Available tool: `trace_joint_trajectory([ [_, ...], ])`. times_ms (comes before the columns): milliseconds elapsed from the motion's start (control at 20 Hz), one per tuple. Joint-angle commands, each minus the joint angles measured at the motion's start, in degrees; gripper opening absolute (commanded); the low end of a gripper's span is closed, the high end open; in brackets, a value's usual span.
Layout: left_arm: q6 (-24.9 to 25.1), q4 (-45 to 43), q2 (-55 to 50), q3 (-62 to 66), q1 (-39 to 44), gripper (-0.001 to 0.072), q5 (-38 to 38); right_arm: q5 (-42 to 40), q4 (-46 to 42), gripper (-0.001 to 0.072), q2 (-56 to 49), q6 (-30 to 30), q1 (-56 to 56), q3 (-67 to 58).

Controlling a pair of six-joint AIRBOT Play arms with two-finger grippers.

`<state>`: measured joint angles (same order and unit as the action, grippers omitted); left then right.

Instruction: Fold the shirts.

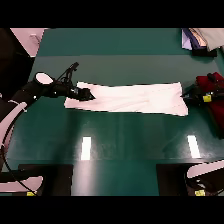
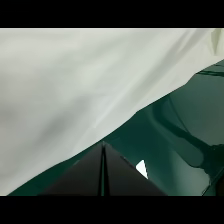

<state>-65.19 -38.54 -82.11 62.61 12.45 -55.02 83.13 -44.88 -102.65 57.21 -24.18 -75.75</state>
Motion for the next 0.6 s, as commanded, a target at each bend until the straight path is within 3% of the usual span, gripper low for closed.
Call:
trace_joint_trajectory([
  [0,-1.2,-0.1,0.0,0.0,2.8,0.0022,1.0,-1.7,3.2,0.0531,-1.2,-3.6,2.4,0.4],
  [200,-4.2,-0.5,0.0,0.1,5.7,0.0022,3.5,-1.2,6.1,0.0085,-1.0,-7.7,5.1,0.4],
  [250,-5.1,-0.8,-0.2,0.4,6.3,0.0021,3.7,-0.1,8.3,0.0027,-0.9,-9.1,5.2,0.4],
  [450,-11.8,-10.5,-3.7,8.5,9.0,0.0021,2.8,3.2,16.5,0.0018,2.6,-8.0,5.6,0.3],
  [550,-12.9,-11.3,-7.2,14.4,10.1,0.0021,2.8,3.4,16.6,0.0018,6.3,-5.4,7.1,-0.4],
])
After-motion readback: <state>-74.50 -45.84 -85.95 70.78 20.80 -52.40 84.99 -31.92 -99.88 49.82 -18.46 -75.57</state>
